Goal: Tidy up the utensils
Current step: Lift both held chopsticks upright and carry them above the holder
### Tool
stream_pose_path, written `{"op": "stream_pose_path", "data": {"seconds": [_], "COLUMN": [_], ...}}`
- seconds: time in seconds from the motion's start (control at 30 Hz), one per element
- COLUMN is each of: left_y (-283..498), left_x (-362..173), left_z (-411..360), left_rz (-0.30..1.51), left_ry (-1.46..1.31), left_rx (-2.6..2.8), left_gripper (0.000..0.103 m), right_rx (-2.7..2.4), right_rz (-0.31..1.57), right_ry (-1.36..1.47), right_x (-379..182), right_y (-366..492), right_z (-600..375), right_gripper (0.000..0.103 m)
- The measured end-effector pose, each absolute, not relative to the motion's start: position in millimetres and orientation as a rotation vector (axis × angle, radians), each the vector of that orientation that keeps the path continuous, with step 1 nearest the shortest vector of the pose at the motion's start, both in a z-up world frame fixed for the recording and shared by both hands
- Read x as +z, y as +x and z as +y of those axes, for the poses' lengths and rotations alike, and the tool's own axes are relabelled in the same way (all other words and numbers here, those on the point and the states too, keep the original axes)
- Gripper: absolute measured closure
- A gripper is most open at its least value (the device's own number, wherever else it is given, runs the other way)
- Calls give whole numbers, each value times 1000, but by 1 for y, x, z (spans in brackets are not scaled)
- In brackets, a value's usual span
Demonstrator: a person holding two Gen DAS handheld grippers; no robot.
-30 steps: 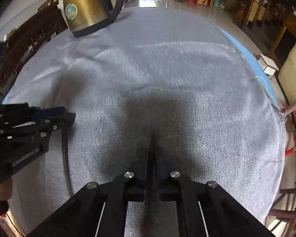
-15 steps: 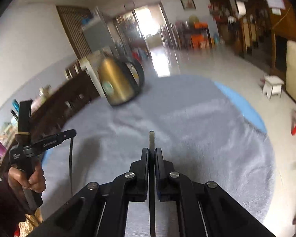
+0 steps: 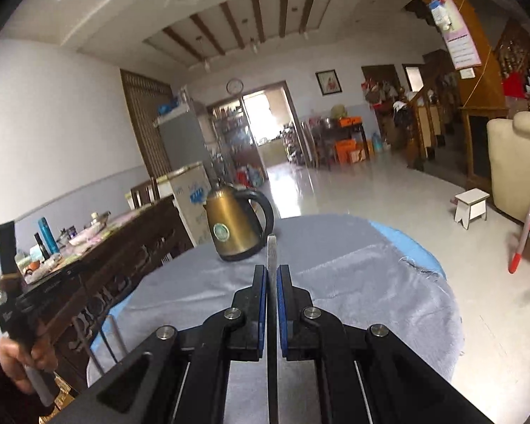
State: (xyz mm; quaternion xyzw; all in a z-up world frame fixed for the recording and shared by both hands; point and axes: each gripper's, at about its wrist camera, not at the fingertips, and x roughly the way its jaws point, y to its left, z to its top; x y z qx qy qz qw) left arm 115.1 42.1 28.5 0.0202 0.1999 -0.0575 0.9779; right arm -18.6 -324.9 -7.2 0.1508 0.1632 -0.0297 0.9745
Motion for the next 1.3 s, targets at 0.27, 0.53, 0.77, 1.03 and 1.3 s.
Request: {"op": "stream_pose_path", "data": {"seconds": [0.27,0.53,0.77,1.03,1.3], "left_y": [75,48,42,23,-14], "left_x": [43,53,51,55,64], "left_z": [52,58,60,62,56], "left_rz": [379,352,368,368,305], "left_ry": [33,4,-25,-107,-165], "left_rx": [-67,-50,-52,-112,-209], "left_gripper": [97,97,97,97,97], "right_rx": [-10,72,133,163,152], "right_rz": [241,199,202,191,133], "right_ry": [324,324,329,364,406], "right_x": [25,46,45,34,23], "right_y": [-58,-75,-73,-76,-84], "right_z": [-306,-274,-250,-240,-241], "right_gripper": [97,97,97,97,97]}}
